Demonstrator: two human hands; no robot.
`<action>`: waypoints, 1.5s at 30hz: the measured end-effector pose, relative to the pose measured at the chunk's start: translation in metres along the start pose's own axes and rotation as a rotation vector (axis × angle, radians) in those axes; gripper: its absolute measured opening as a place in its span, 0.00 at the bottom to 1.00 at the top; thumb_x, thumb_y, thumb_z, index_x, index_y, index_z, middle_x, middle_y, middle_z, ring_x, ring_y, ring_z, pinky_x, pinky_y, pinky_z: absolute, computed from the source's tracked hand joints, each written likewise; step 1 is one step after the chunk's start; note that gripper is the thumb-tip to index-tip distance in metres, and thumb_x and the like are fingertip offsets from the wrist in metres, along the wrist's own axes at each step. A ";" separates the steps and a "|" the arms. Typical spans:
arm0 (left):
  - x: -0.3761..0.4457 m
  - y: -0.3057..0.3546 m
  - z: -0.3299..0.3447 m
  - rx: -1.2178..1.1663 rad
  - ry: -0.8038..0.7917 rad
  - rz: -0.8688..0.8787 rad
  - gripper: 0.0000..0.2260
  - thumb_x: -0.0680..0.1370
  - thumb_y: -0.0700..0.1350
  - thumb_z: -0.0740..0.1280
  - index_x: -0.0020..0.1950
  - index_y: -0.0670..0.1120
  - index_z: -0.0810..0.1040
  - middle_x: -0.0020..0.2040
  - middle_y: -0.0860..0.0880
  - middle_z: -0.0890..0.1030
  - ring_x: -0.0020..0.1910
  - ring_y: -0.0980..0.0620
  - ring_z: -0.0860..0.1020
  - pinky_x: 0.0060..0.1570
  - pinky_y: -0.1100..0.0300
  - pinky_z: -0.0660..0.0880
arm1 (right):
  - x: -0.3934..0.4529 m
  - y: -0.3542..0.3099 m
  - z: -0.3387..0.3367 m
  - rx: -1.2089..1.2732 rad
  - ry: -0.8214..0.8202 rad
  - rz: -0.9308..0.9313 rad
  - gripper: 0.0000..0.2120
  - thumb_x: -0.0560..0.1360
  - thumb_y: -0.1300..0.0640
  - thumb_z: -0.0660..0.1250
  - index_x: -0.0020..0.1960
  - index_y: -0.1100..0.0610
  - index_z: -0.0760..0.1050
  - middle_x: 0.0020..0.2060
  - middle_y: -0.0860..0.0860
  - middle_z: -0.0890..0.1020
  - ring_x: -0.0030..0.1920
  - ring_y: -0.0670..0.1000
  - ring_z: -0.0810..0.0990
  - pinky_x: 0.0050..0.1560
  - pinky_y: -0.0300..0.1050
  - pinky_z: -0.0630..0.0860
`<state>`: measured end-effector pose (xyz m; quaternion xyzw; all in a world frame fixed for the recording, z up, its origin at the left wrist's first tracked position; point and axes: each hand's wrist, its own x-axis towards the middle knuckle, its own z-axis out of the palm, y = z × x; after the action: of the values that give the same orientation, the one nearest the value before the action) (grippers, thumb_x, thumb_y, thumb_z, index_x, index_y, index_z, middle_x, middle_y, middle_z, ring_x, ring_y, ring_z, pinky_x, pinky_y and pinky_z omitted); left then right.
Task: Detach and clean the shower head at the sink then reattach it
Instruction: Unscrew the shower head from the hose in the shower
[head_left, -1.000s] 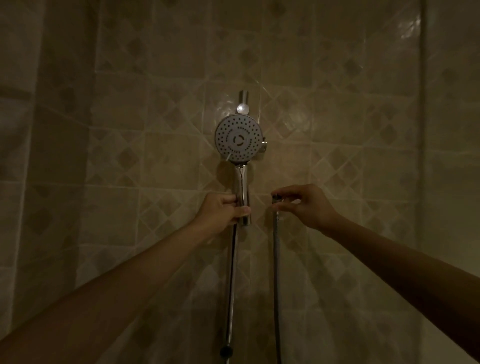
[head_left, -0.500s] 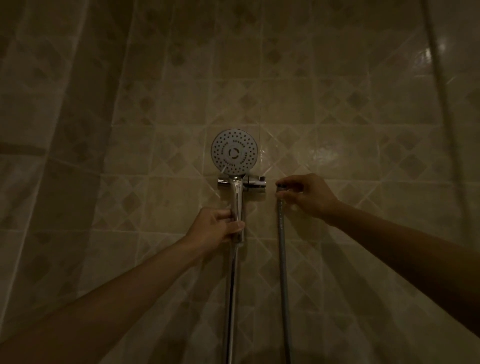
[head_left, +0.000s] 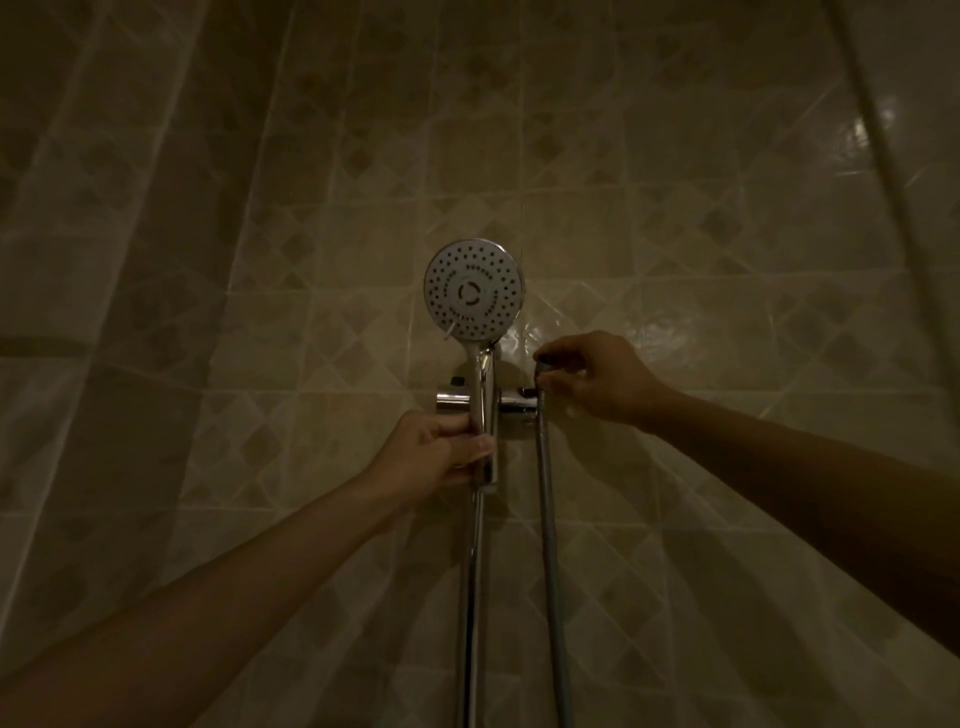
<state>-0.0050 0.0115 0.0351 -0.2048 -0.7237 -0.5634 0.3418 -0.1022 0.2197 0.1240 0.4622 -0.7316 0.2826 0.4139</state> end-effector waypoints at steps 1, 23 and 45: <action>0.001 0.000 -0.002 0.006 -0.007 -0.002 0.08 0.78 0.35 0.70 0.50 0.44 0.88 0.49 0.43 0.87 0.47 0.47 0.86 0.51 0.52 0.83 | 0.002 -0.001 -0.001 -0.019 -0.005 -0.017 0.17 0.78 0.60 0.73 0.67 0.59 0.80 0.61 0.56 0.85 0.60 0.50 0.82 0.60 0.39 0.72; 0.010 -0.002 0.001 -0.047 0.001 -0.014 0.08 0.78 0.34 0.69 0.53 0.43 0.85 0.46 0.45 0.87 0.46 0.51 0.86 0.51 0.54 0.83 | -0.004 -0.009 0.017 -0.068 -0.096 -0.036 0.12 0.82 0.57 0.67 0.63 0.58 0.83 0.50 0.55 0.85 0.50 0.52 0.81 0.44 0.34 0.72; -0.006 0.002 0.025 0.020 -0.025 -0.044 0.10 0.78 0.36 0.70 0.58 0.39 0.84 0.53 0.42 0.86 0.53 0.47 0.84 0.54 0.56 0.82 | -0.066 -0.026 0.033 0.476 0.069 0.005 0.13 0.84 0.56 0.62 0.57 0.48 0.85 0.51 0.43 0.87 0.54 0.40 0.84 0.61 0.45 0.79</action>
<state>-0.0059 0.0361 0.0291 -0.1925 -0.7378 -0.5611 0.3221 -0.0744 0.2115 0.0515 0.5348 -0.6309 0.4638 0.3176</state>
